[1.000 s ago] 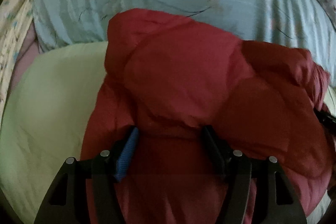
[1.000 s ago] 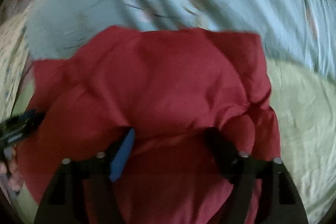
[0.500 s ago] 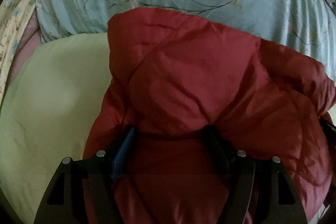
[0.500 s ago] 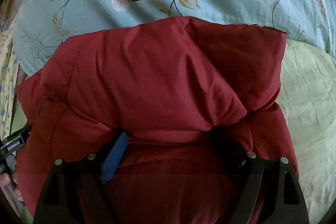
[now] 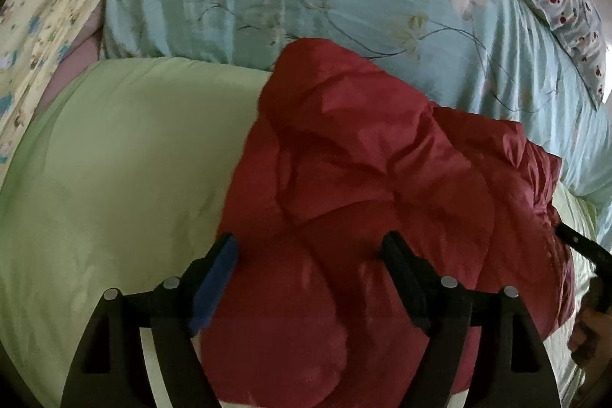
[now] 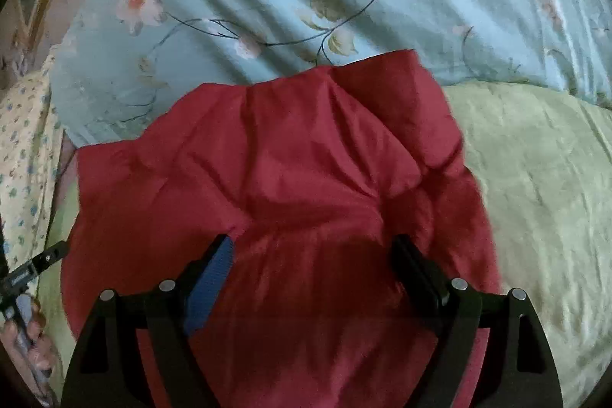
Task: Fold large clothes
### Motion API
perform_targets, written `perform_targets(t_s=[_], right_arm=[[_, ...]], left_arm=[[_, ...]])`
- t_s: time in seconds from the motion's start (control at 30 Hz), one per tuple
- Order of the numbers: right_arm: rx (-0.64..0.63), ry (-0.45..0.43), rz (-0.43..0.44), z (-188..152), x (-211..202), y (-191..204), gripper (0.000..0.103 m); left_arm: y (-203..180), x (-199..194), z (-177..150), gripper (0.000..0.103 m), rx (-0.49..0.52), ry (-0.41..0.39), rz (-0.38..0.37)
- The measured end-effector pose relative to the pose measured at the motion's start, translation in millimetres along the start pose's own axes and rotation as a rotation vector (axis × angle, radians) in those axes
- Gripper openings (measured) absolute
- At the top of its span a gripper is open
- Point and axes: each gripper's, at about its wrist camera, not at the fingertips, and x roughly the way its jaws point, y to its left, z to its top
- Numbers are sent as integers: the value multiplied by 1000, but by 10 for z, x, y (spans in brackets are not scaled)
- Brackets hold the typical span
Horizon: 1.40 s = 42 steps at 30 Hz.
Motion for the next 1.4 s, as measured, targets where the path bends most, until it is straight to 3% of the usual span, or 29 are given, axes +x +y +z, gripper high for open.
perform_targets(t_s=[0.37,0.73,0.87,1.2,1.4], right_arm=[[56,27,3,-309,-405,-359,86],[154,51,30,-377,-386,-695,86],[195,48,82,-380,-359,-806,86],[309,94,193,-298,2,-1050,93],[320,159,255,-269,288,-997,100]], left_arm=[[365,-28,-55,84,-77,33,-43],[501,66,-19,94,-104,62,-83],[562,177,1,96,-132,79,-98],[881,722,153,102,-279,152,-254],[899,1041,227,102,-296,208,-334]])
